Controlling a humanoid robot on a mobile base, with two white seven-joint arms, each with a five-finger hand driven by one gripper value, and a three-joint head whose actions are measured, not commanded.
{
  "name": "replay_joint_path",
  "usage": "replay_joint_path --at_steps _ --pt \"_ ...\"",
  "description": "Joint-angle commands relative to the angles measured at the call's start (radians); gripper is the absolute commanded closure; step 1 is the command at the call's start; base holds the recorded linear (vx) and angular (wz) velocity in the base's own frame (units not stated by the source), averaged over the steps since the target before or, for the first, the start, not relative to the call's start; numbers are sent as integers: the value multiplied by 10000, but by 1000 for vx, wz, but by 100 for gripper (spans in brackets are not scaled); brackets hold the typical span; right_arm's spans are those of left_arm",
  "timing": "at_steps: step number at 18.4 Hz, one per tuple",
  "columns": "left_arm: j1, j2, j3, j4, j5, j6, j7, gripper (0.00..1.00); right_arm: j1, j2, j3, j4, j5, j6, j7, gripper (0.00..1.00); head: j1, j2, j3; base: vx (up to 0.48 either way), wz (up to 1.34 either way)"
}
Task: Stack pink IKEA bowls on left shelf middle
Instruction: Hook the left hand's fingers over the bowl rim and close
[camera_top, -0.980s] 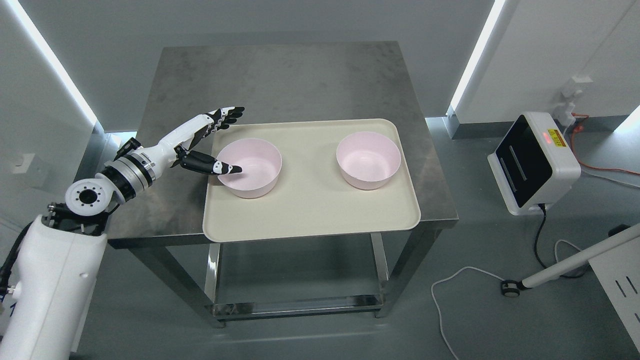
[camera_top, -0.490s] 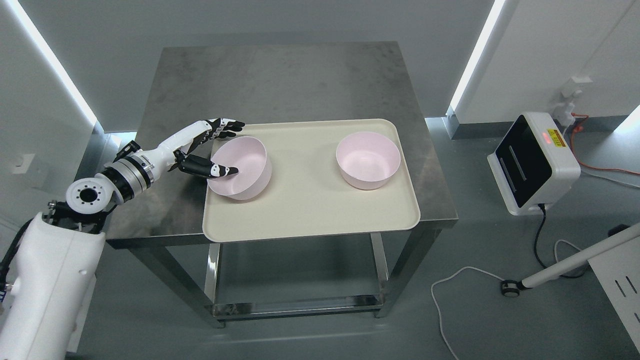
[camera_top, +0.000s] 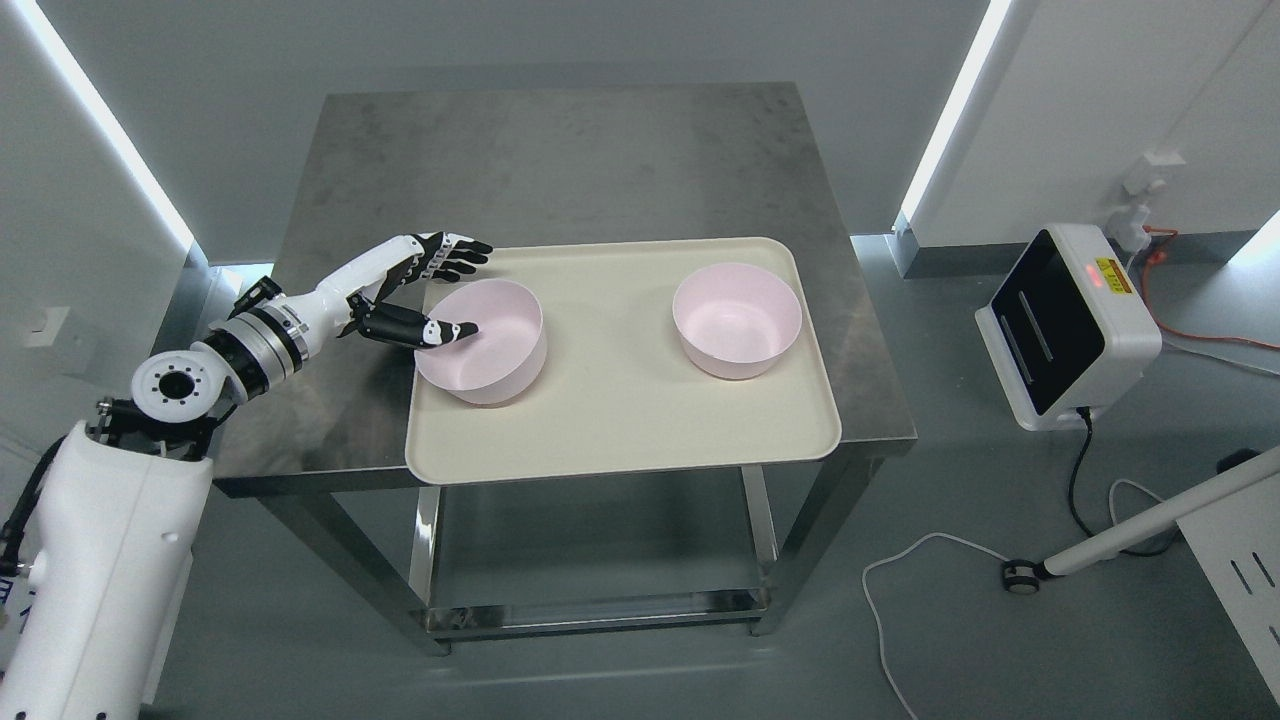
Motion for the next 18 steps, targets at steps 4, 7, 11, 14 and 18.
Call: replay_joint_path --at_steps 4,7,11,14,18 --pt "-138 -582 374 -474 13 -33 -476 33 291 -175 -123 -337 0 4 3 0 0 0 0 0 0" --pt "138 -444 267 -444 -79 -48 -893 34 291 -175 -123 -337 0 4 3 0 0 0 0 0 0" --pt "185 -459 404 -383 -218 -48 -878 38 291 -175 -123 -337 0 4 3 0 0 0 0 0 0" --pt "185 -550 511 -383 -217 -48 -908 46 291 -175 -123 -337 0 -11 3 0 0 0 0 0 0" --pt "139 -520 466 -367 -217 -140 -924 54 291 -175 -123 -337 0 4 3 0 0 0 0 0 0"
